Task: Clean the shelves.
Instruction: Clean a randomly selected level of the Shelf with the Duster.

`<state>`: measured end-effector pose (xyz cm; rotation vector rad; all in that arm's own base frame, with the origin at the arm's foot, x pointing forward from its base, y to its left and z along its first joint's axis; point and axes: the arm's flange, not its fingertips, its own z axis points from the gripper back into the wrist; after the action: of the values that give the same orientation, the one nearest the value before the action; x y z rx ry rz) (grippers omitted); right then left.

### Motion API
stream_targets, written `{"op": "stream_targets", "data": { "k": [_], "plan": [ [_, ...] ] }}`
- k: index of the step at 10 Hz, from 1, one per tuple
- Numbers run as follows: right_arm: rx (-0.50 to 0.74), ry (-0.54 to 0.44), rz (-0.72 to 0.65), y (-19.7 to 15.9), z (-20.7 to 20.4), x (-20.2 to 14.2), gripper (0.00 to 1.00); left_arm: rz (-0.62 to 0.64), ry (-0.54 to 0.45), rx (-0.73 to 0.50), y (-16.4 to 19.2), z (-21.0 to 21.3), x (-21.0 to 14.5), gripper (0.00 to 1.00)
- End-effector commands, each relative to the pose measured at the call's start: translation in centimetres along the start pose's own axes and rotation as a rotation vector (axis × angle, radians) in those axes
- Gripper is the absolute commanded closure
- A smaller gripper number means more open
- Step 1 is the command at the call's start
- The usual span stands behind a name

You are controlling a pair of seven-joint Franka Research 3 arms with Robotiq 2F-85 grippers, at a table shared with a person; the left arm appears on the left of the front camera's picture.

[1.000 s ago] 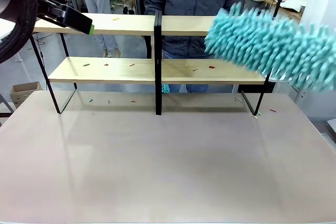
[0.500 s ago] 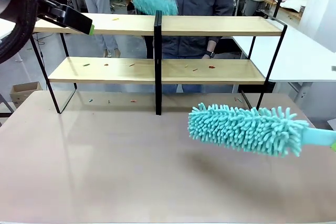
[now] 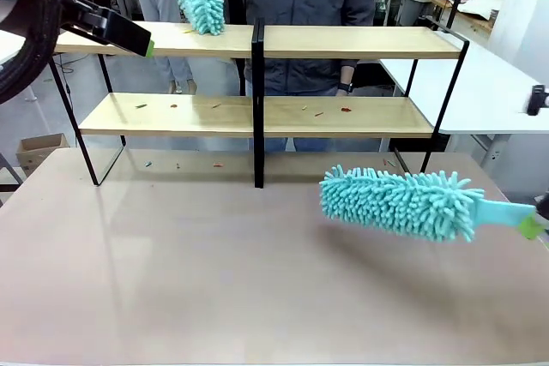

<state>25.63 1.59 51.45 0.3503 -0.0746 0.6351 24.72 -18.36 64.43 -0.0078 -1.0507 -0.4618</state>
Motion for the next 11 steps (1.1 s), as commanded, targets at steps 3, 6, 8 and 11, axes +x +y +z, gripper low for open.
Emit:
{"op": "stream_targets", "data": {
  "k": [3, 6, 8, 11],
  "plan": [
    [-0.078, -0.058, -0.143, -3.7, -7.7, 0.0, 0.88, 0.001, -0.002, 0.003, 0.1, 0.1, 0.0, 0.0],
    [-0.083, -0.158, -0.231, -5.9, -10.5, 1.0, 0.88, 0.001, -0.002, 0.003, 0.1, 0.1, 0.0, 0.0],
    [0.086, -0.031, -0.142, -5.5, -11.2, 1.8, 0.88, 0.001, -0.002, 0.003, 0.1, 0.1, 0.0, 0.0],
    [-0.033, -0.062, -0.207, -8.5, -6.8, 5.8, 0.88, 0.001, -0.002, 0.003, 0.1, 0.1, 0.0, 0.0]
  ]
}}
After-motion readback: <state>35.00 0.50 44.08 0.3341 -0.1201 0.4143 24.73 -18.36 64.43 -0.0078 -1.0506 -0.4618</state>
